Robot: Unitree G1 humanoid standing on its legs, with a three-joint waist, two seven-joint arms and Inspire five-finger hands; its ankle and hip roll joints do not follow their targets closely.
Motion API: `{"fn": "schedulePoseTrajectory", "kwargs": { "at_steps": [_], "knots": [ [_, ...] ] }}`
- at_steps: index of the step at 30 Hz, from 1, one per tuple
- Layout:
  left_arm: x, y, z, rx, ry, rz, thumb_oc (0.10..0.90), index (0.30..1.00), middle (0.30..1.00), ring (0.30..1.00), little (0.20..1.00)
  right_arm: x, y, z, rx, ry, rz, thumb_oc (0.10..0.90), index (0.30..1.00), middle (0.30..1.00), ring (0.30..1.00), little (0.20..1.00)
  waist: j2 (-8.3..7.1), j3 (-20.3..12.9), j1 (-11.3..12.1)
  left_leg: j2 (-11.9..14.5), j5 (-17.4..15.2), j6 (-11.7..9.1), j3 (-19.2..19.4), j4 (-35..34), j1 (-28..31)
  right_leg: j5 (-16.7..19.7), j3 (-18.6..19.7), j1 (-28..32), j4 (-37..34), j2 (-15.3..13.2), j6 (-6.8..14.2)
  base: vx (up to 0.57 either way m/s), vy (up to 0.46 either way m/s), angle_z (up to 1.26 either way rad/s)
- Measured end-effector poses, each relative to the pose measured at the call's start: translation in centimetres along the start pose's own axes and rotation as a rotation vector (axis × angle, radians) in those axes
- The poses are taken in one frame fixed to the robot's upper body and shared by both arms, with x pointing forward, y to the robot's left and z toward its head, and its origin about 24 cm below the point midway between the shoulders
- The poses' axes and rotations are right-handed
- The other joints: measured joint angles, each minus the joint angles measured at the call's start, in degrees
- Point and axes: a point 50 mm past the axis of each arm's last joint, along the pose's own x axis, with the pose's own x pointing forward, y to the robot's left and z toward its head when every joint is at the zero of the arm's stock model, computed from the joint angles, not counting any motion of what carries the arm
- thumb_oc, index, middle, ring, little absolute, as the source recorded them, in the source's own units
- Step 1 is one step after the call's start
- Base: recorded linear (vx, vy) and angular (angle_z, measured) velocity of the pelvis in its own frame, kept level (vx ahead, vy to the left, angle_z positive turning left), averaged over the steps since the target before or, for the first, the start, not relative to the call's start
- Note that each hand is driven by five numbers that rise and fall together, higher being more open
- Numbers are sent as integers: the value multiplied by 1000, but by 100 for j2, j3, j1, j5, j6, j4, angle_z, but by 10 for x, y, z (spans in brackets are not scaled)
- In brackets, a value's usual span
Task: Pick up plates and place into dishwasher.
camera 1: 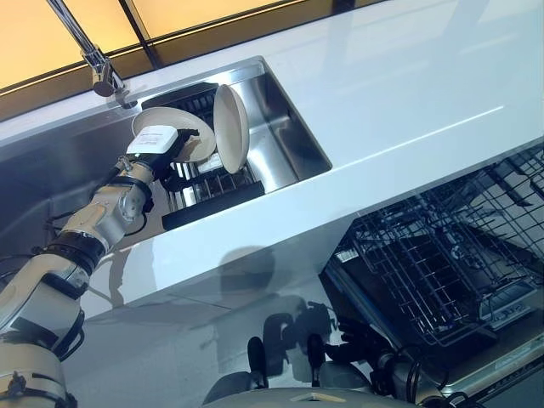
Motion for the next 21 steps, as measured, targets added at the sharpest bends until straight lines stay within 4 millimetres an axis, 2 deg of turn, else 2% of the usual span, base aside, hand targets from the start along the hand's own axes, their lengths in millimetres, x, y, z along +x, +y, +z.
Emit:
{"fn": "schedulePoseTrajectory", "kwargs": {
  "at_steps": [8, 14, 21],
  "knots": [
    [6, 13, 1, 81, -3, 75, 800, 900, 900, 900, 900, 2, -3, 6, 14, -14, -7, 800, 900, 900, 900, 900, 9, 112, 12, -9, 34, 44, 75, 1, -168, 82, 65, -189, 0, -11, 21, 0, 10, -3],
    [14, 32, 2, 144, 10, 152, 800, 900, 900, 900, 900, 4, -7, 15, 8, -35, -11, 800, 900, 900, 900, 900, 27, 247, -55, -21, 65, 78, 74, 3, -299, 117, 71, -316, 1, -44, 42, 0, 0, 0],
    [17, 38, 8, 226, -21, 189, 800, 900, 900, 900, 900, 4, -12, 19, -11, -42, -18, 800, 900, 900, 900, 900, 56, 298, -36, -24, 84, 84, 96, 0, -437, 145, 94, -461, 0, -45, 56, -2, 5, 0]
  ]
}}
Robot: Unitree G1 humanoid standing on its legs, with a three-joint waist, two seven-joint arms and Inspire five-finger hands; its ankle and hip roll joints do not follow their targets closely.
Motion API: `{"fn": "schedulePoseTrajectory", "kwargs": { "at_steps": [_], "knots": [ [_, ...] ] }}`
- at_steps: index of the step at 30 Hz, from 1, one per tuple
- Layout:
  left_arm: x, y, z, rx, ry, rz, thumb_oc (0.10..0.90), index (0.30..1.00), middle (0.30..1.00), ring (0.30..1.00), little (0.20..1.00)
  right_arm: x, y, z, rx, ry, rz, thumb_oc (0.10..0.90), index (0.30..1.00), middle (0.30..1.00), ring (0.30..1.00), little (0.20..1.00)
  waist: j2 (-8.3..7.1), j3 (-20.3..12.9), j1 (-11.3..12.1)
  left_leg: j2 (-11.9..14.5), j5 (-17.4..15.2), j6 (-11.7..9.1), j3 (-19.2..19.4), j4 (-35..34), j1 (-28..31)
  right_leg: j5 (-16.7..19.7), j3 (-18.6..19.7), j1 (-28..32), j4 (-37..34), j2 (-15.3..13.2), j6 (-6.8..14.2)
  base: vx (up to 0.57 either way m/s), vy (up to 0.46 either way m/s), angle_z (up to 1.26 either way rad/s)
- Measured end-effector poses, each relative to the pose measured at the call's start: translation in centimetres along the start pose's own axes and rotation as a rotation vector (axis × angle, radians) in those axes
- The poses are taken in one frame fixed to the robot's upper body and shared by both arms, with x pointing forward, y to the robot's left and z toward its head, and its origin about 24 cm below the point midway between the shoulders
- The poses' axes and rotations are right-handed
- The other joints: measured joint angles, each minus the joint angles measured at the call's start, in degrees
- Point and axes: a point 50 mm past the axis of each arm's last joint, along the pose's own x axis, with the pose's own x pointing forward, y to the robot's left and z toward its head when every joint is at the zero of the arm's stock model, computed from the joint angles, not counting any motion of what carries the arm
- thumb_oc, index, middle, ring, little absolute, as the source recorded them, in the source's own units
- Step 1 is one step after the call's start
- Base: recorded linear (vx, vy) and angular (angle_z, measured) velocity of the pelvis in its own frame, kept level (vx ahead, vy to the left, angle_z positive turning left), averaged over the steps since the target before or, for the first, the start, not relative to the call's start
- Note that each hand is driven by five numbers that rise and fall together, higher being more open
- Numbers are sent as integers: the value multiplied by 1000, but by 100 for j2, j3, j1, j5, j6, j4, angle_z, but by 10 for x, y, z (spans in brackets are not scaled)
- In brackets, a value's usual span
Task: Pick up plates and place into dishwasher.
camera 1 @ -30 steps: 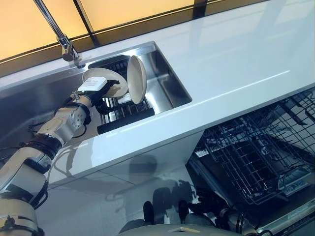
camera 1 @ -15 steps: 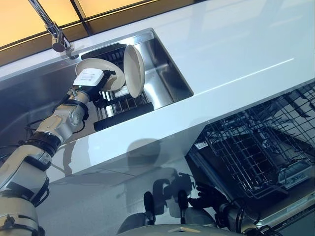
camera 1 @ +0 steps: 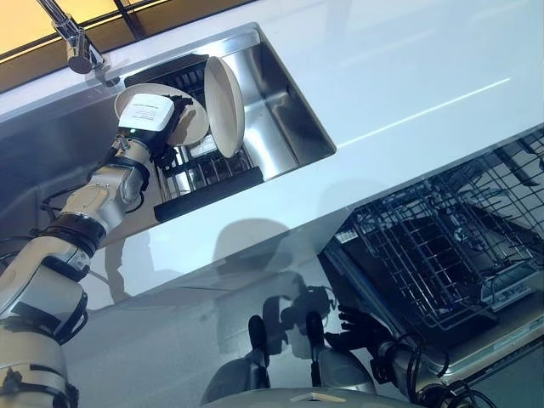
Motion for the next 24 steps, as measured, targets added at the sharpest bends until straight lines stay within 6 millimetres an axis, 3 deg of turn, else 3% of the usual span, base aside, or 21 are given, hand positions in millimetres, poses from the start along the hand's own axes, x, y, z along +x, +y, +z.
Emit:
{"fn": "schedulePoseTrajectory", "kwargs": {
  "at_steps": [6, 13, 18, 19, 20, 21, 22, 24],
  "knots": [
    [11, 15, 7, 113, -46, 46, 800, 900, 900, 900, 900, 3, -4, 11, -13, -25, -4, 800, 900, 900, 900, 900, 21, 161, 5, -4, 106, 21, 18, 1, -211, 106, 21, -216, 0, 1, 5, -6, 4, -1],
    [21, 35, 0, 147, 1, 96, 800, 900, 900, 900, 900, 5, -9, 21, -1, -49, -16, 800, 900, 900, 900, 900, 28, 331, 7, -3, 176, -14, 28, 0, -418, 205, 39, -424, 0, 24, 25, -19, -1, -1],
    [21, 34, -7, 158, 32, 85, 800, 900, 900, 900, 900, 6, -10, 24, -2, -57, -18, 800, 900, 900, 900, 900, 30, 414, -7, -2, 191, -10, 31, 0, -425, 223, 41, -432, 0, 26, 22, -7, -1, 0],
    [20, 33, -10, 161, 44, 76, 740, 848, 848, 848, 840, 6, -10, 25, -3, -59, -18, 800, 900, 900, 900, 900, 29, 415, -11, -2, 191, -10, 30, 0, -439, 224, 41, -445, 0, 27, 20, 0, 0, 0],
    [20, 33, -11, 161, 48, 74, 429, 582, 582, 582, 529, 6, -10, 25, -2, -59, -19, 800, 900, 900, 900, 900, 30, 416, -4, -3, 194, -9, 30, 0, -450, 230, 40, -457, 0, 26, 12, 0, 0, 0],
    [21, 34, -11, 161, 47, 79, 350, 514, 514, 514, 450, 6, -10, 25, -3, -60, -19, 800, 900, 900, 900, 900, 30, 416, 6, -2, 197, -6, 26, 0, -462, 231, 37, -465, 0, 29, 12, 0, 0, 0],
    [21, 35, -11, 161, 47, 83, 100, 300, 300, 300, 200, 6, -11, 26, -4, -61, -19, 800, 900, 900, 900, 900, 30, 416, 7, -2, 199, -7, 23, 0, -475, 232, 32, -477, 0, 29, 10, -34, -26, 1],
    [22, 37, -11, 162, 49, 91, 100, 300, 300, 300, 200, 6, -10, 27, -5, -67, -18, 800, 900, 900, 900, 900, 30, 416, 12, -3, 204, -7, 22, 0, -497, 240, 30, -499, 0, 32, -2, -35, -24, 1]
  ]
}}
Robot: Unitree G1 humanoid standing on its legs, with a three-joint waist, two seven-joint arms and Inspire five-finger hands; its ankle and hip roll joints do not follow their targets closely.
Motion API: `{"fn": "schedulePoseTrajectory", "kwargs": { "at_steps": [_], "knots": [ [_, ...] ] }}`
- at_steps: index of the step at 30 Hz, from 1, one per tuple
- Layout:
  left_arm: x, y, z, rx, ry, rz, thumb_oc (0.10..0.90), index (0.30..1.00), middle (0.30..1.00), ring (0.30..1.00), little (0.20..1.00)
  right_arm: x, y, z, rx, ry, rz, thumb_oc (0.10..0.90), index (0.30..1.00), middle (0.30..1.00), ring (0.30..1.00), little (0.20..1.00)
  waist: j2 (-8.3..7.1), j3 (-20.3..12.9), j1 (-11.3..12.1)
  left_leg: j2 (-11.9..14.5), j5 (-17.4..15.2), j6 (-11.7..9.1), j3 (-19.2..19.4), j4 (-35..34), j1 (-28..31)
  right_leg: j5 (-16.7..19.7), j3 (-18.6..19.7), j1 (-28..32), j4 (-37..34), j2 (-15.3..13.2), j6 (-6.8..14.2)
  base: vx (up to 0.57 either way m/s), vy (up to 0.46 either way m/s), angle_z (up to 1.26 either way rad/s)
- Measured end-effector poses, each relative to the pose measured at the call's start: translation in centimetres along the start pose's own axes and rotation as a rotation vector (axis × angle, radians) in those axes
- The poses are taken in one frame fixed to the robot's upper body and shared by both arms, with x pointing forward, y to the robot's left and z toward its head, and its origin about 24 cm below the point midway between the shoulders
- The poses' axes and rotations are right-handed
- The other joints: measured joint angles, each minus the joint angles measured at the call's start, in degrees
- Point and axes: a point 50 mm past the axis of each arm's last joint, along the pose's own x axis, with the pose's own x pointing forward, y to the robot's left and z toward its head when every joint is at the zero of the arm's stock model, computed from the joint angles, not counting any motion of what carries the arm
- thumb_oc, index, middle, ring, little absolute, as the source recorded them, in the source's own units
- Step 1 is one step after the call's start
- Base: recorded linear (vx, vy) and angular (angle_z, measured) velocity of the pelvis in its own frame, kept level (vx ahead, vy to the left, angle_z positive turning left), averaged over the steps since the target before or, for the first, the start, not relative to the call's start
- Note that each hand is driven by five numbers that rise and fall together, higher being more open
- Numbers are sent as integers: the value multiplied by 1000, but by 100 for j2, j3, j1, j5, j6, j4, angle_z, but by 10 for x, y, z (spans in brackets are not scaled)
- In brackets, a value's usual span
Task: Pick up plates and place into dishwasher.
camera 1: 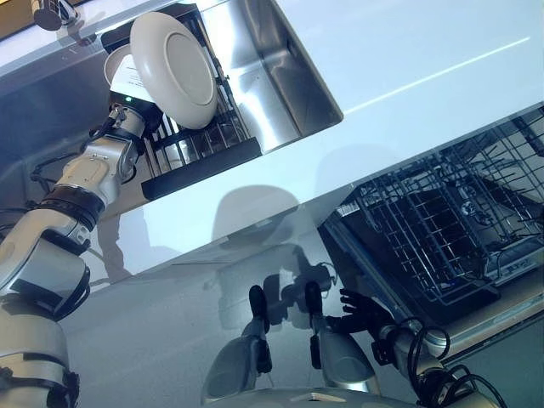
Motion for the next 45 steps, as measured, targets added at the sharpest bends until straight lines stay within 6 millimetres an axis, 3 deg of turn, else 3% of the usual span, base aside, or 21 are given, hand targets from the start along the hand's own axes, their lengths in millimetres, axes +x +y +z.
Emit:
{"fn": "schedulePoseTrajectory", "kwargs": {
  "at_steps": [8, 15, 32, 45],
  "knots": [
    [13, 28, -4, 3, 13, 110, 100, 300, 300, 300, 200, 0, 0, 2, -1, -4, 0, 800, 900, 900, 900, 900, -2, 5, -26, -2, 44, 36, -18, 0, 2, 11, -22, 11, 1, 1, -13, -5, -2, 0],
    [15, 30, -9, 12, 34, 91, 100, 300, 300, 300, 200, 0, -2, 2, -4, 4, -3, 800, 900, 900, 900, 900, 1, 7, -79, -1, 48, 33, -51, 0, 105, 12, -28, 126, 1, -3, -17, -5, -4, 1],
    [11, 15, -9, 34, 2, -51, 100, 300, 300, 300, 200, -2, -1, -5, 1, 39, -1, 800, 900, 900, 900, 900, 24, -18, -189, 10, 48, 29, -122, -1, 529, 8, -45, 566, 0, -16, -18, 4, -8, 0],
    [-6, -14, -1, 9, -86, -166, 100, 300, 300, 300, 200, -7, 3, -20, 6, 77, 7, 800, 900, 900, 900, 900, 34, -272, -199, 14, 5, -2, -208, -4, 817, -2, -90, 874, 0, -33, -12, 32, -23, 3]
  ]
}}
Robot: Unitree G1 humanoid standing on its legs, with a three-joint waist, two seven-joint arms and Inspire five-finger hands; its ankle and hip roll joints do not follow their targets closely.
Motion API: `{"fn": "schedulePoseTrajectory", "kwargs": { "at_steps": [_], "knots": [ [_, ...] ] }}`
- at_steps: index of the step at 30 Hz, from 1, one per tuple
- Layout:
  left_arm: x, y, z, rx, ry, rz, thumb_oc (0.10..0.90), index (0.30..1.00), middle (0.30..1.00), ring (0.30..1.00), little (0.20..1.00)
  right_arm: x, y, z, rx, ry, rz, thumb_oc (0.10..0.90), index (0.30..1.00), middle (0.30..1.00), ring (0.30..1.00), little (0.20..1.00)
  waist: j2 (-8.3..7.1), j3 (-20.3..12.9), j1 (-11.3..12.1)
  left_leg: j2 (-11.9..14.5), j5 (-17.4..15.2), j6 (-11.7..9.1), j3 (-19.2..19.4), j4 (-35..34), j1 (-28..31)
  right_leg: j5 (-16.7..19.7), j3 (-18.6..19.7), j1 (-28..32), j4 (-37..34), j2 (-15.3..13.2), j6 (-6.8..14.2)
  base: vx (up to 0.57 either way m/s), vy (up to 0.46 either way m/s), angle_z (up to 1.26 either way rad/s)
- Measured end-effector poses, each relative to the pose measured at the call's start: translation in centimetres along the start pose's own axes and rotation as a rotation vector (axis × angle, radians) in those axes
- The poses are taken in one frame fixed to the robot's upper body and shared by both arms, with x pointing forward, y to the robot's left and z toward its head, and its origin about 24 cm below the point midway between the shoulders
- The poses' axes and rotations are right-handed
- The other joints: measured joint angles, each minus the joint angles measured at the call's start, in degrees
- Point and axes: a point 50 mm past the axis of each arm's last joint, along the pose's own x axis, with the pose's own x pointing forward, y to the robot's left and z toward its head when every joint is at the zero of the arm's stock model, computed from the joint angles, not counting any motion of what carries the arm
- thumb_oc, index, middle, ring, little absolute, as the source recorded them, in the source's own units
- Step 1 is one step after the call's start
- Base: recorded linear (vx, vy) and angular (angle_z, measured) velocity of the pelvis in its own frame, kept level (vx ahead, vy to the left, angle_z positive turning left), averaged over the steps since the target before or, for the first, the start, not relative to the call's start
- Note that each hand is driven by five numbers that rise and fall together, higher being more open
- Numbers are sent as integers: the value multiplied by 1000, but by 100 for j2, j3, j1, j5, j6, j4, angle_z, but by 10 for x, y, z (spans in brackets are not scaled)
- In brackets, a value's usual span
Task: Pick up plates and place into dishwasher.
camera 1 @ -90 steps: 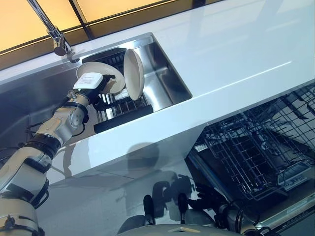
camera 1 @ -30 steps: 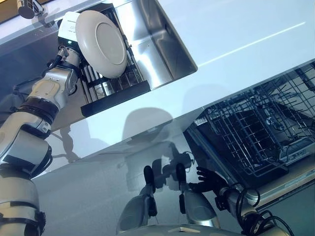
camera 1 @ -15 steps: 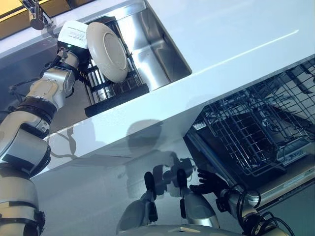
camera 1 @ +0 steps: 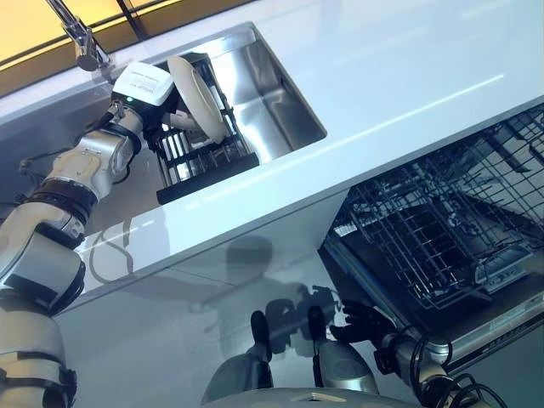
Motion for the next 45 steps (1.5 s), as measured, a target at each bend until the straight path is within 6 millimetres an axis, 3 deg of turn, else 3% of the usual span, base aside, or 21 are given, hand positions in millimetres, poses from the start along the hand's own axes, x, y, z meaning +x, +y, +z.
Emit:
{"fn": "schedulePoseTrajectory", "kwargs": {
  "at_steps": [5, 10, 45],
  "knots": [
    [-7, -17, 4, -7, -25, -64, 100, 300, 300, 300, 200, -2, 7, -12, 31, 37, 8, 800, 900, 900, 900, 900, -5, -263, 1, -3, -14, 5, 2, -1, 76, -14, 3, 84, 0, -6, 6, 14, -6, 0],
    [-9, -22, 5, -8, -27, -94, 100, 300, 300, 300, 200, -4, 9, -19, 47, 53, 7, 800, 900, 900, 900, 900, -3, -377, 13, -3, -28, 26, -3, 0, 108, -18, -1, 117, -1, -7, 10, 6, -6, 0],
    [-11, -13, 8, -3, -96, -98, 100, 300, 300, 300, 200, -8, 15, -35, 69, 104, 8, 800, 900, 900, 900, 900, -3, -685, -5, -7, -39, 27, 24, -1, 364, -37, 44, 348, -1, -10, 12, -1, -4, -1]
  ]
}}
